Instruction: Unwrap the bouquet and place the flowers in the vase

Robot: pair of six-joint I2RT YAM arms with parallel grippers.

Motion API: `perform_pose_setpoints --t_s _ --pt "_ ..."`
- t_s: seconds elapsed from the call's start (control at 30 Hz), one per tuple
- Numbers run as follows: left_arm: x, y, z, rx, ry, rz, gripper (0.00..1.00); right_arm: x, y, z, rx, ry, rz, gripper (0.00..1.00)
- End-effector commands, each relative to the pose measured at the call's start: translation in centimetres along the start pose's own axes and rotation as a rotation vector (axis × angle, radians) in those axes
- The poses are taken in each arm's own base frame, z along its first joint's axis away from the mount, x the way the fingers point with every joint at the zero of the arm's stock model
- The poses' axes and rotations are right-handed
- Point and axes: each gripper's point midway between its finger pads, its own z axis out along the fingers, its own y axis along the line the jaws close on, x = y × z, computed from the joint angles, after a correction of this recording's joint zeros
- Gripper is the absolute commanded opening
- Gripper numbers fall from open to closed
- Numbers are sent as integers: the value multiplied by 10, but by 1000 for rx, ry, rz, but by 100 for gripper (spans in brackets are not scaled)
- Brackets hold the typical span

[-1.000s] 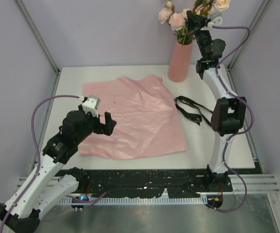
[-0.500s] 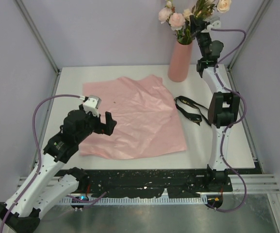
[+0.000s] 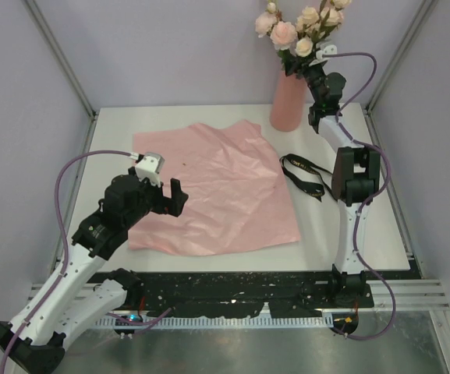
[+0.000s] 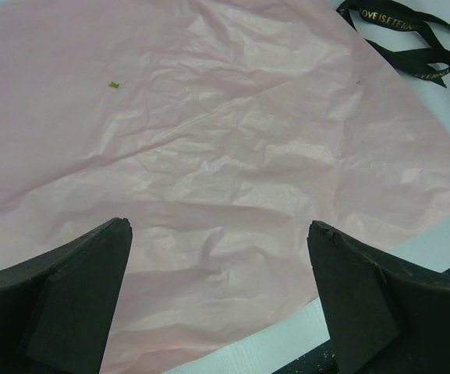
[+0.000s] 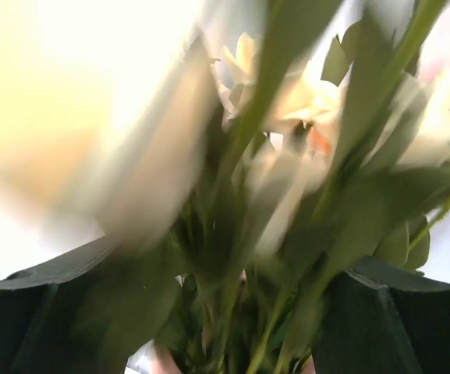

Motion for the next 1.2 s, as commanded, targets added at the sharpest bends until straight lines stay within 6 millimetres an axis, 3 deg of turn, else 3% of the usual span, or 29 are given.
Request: perform_pose_setpoints --t_s 0.0,0.13,0.27,0.3,0.33,0.37,0.43,0.5,0.7,0.73,0.77,0.8,0.9,1.03,1.17 --pt "-20 -4 -4 13 -49 11 99 -127 5 9 9 -124 -55 76" --pt "-21 -6 -5 25 -54 8 100 -149 2 4 45 -121 -33 72" --pt "-20 -8 -5 36 -54 3 100 -158 2 1 59 -92 12 73" --pt "-20 -8 -6 37 -55 3 100 -149 3 -2 62 -67 24 77" --pt "-20 -8 -5 36 -54 4 99 -156 5 -4 59 -68 24 81" --pt "-21 -7 -6 33 -61 5 100 -155 6 -9 59 -58 28 95" --pt "-20 -6 -6 26 -59 6 100 -156 10 -13 54 -39 37 95" --pt "-19 -6 -6 27 -52 4 100 -148 10 -12 62 30 35 95" --pt "-17 -7 -6 32 -48 0 100 -92 4 -24 107 254 49 95" --pt "-17 -7 -6 31 -47 -1 100 -95 3 -18 104 265 53 95" --pt "-18 -7 -6 31 -49 1 100 -73 6 -26 83 364 59 95" --pt "-17 -7 -6 28 -48 3 100 -73 6 -22 76 387 57 95" --pt "-18 -5 -6 18 -45 6 100 -53 10 -38 86 543 111 95" --pt "-18 -3 -7 8 -45 8 100 -48 13 -58 128 622 116 95" --pt "-18 -3 -7 10 -45 7 100 -25 20 -81 147 671 107 95"
